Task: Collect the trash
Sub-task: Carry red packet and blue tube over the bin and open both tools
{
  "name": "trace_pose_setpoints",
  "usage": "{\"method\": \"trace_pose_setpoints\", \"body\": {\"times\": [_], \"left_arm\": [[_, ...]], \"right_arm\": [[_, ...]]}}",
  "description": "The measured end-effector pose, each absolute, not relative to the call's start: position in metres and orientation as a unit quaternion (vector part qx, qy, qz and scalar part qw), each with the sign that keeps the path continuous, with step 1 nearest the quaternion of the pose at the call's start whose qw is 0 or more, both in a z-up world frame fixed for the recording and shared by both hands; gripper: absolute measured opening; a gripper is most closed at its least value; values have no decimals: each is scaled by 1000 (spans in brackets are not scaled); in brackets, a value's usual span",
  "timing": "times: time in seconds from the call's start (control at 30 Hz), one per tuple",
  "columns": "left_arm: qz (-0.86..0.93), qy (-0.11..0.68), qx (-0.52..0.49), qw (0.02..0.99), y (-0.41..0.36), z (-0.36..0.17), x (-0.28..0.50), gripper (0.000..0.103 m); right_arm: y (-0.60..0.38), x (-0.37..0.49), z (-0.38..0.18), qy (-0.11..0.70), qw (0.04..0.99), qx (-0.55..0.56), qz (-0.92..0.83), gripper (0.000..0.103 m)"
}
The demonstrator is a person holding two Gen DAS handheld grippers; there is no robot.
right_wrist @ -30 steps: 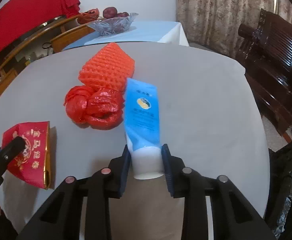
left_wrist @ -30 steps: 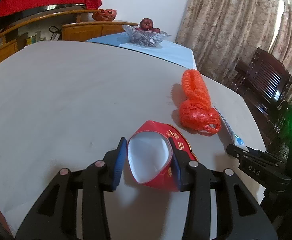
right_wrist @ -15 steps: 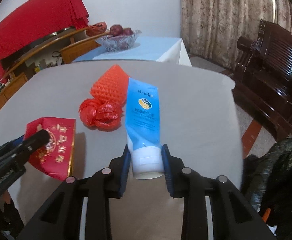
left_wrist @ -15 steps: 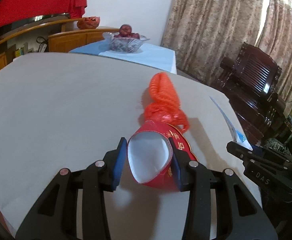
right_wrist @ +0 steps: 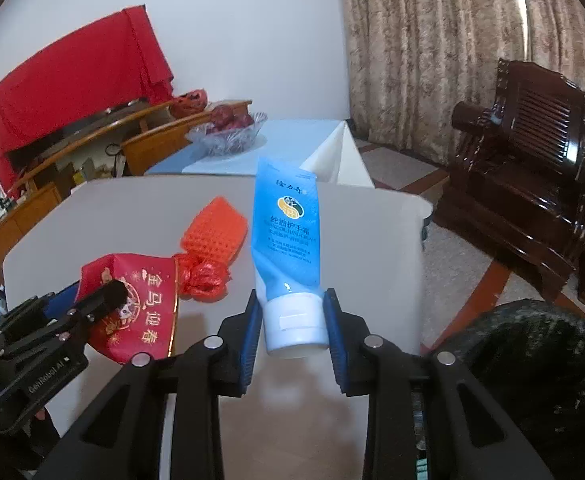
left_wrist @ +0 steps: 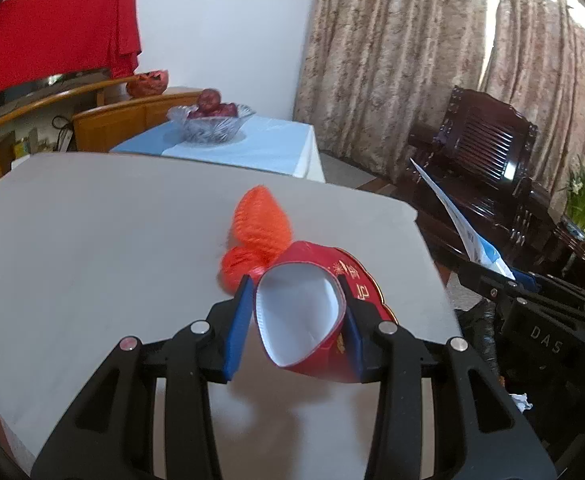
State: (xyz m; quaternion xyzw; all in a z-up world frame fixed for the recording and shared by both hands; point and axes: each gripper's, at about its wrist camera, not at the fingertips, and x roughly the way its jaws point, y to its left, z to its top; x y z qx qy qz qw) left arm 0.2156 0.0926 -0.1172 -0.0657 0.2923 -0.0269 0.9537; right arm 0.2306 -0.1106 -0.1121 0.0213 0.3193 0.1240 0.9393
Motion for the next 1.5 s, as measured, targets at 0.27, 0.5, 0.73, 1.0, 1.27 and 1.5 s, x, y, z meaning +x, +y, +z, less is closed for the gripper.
{"method": "trace_pose_setpoints", "body": {"times": [0.27,0.5,0.73,1.0,1.27,1.5], "left_arm": [[-57,276,-46,958,47,-98,205,39],[-100,268,-30,958,-4,-92,196,39],[-156,271,-20,950,-55,-97,189,39],[-212,282,-6,936,-115,-115,187,39],[-241,295,-1,924,-150,-140,190,41],[-253,316,-11,914,-151,-151,196,66]], "right_arm": [[-157,211,-92,302,947,30,100,31],[-204,188,-84,296,952,28,68,31],[-260,162,-89,301,953,28,17,31],[-307,145,-110,327,944,35,-31,31],[-337,136,-139,353,933,46,-61,31],[-347,131,-149,361,927,34,-97,72]]}}
